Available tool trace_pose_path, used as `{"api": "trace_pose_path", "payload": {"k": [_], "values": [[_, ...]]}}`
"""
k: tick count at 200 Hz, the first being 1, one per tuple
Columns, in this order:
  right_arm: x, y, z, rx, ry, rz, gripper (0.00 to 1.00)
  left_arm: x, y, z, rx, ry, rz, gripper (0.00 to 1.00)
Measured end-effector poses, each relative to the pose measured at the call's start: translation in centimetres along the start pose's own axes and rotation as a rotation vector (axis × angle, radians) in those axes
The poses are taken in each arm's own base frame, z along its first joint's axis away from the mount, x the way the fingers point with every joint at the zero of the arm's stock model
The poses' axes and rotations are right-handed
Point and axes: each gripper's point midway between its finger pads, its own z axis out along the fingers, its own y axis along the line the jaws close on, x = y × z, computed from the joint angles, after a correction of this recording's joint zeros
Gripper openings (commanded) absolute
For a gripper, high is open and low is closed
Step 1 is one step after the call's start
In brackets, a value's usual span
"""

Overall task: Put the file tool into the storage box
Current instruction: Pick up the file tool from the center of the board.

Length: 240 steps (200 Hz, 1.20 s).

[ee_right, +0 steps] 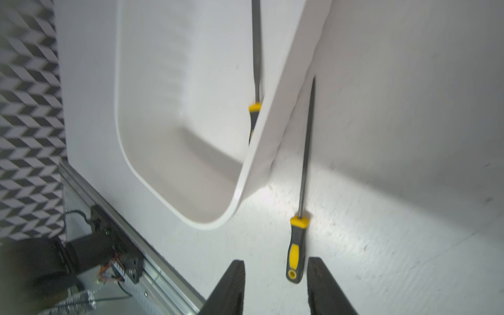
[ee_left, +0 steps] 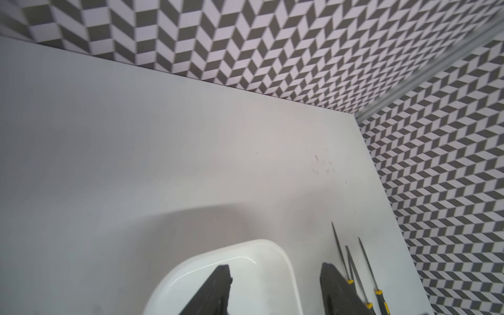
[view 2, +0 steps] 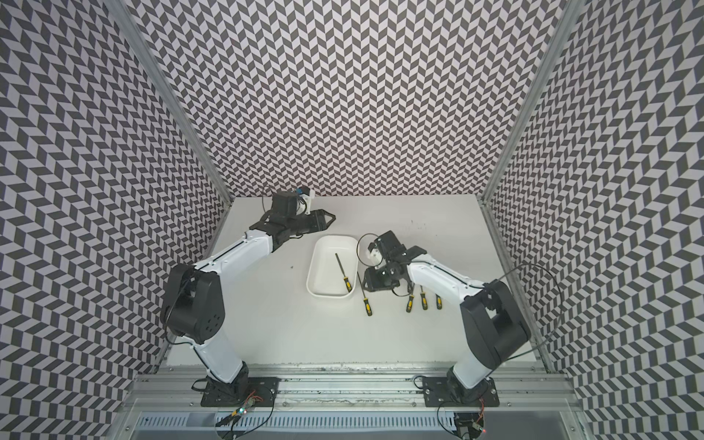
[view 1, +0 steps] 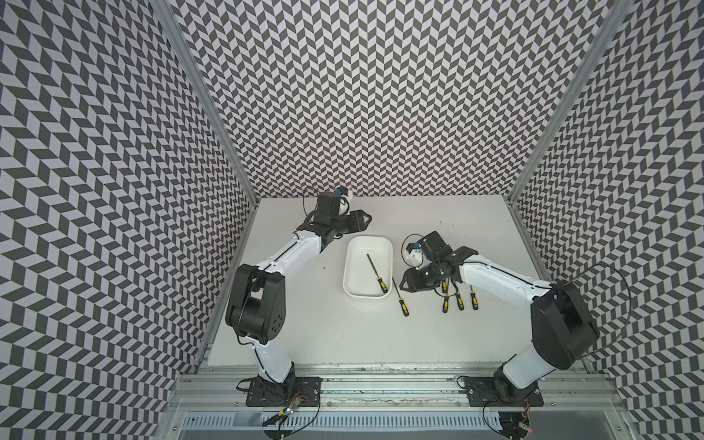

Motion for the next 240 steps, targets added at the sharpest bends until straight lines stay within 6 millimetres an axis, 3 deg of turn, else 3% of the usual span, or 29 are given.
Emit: {"api": "trace_pose_path", "payload": {"k": [23,42,68,86,120,146,176,204,240], "values": [[2.8,-0.5,1.2,0.025,0.076,-0.005,0.43,2.0,2.6,-0.1,-0.057,0.033,-0.034,0.60],[3.8,-0.8,1.7,0.040,0.098,-0.007,0.43,3.6,2.9,0.2,-0.064,0.065,-0.041,0.61],[4.5,-1.2,2.1,0.063,0.109,-0.018,0.46,4.0,2.7,0.3,-0.060,0.073,-0.039,0.61],[4.4,-1.0,2.3,0.071,0.101,-0.035,0.51,3.8,2.5,0.2,-0.057,0.068,-0.037,0.62],[4.4,-0.8,3.7,0.097,0.110,-0.066,0.51,3.4,2.1,-0.2,-0.050,0.052,-0.031,0.62],[4.7,-1.3,4.9,0.137,0.131,-0.081,0.49,3.1,1.8,-0.7,-0.044,0.039,-0.025,0.62],[3.6,-1.5,4.9,0.172,0.084,-0.093,0.46,2.9,1.6,-1.2,-0.041,0.030,-0.023,0.62],[2.4,-1.9,4.8,0.211,0.042,-0.100,0.36,2.6,1.6,-1.4,-0.041,0.021,-0.023,0.63],[1.7,-2.6,5.2,0.252,0.020,-0.099,0.37,2.3,2.0,-1.6,-0.048,0.015,-0.028,0.63]]}}
